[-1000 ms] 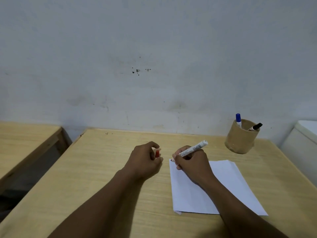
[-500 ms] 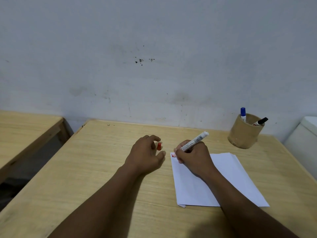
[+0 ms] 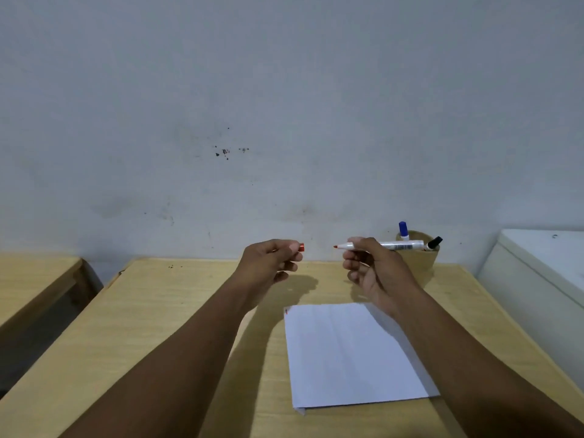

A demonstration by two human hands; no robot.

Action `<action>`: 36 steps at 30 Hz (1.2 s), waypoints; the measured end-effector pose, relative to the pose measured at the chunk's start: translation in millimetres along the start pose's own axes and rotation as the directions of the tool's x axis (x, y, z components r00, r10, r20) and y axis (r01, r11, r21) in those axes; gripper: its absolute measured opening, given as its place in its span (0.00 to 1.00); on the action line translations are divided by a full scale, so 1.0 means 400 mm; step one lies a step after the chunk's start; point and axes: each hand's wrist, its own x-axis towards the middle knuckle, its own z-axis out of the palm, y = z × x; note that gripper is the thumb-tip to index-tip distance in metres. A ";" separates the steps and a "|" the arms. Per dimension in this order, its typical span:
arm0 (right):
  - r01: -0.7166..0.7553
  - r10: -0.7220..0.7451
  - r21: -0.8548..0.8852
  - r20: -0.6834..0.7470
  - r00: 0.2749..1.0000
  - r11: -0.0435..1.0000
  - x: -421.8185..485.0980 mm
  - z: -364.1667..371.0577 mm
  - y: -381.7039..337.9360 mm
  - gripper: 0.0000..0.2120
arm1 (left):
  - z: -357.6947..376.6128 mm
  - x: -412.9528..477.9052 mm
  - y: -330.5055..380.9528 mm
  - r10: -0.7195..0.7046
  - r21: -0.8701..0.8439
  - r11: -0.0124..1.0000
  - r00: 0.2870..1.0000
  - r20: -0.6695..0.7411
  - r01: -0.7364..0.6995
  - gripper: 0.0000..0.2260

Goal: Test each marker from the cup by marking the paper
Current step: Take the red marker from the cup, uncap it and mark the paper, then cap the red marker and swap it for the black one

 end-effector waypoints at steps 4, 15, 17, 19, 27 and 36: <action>0.024 -0.023 -0.008 0.034 0.999 1.000 -0.018 -0.021 -0.041 0.05 | 0.075 0.025 0.005 -0.069 -0.115 0.990 0.990 0.122 0.084 0.07; 0.135 -0.129 -0.082 0.079 0.989 0.987 -0.010 -0.056 -0.036 0.06 | 0.183 0.043 -0.008 -0.081 -0.146 0.983 0.982 0.172 0.107 0.14; 0.148 -0.141 -0.084 0.086 0.986 0.985 -0.003 -0.057 -0.029 0.06 | 0.196 0.047 -0.007 -0.068 -0.132 0.987 0.986 0.150 0.088 0.13; 0.145 -0.139 -0.070 0.087 0.986 0.987 0.003 -0.053 -0.030 0.06 | 0.204 0.049 -0.002 -0.048 -0.125 0.990 0.991 0.125 0.064 0.12; 0.087 -0.116 -0.380 -0.053 0.992 0.921 0.011 -0.090 -0.120 0.16 | 0.262 0.085 0.112 0.324 0.247 0.920 0.945 -0.044 -0.304 0.05; 0.223 -0.381 -0.444 -0.307 0.872 0.868 -0.005 -0.301 -0.192 0.13 | 0.437 0.154 0.149 0.482 0.722 0.445 0.821 0.306 -0.530 0.07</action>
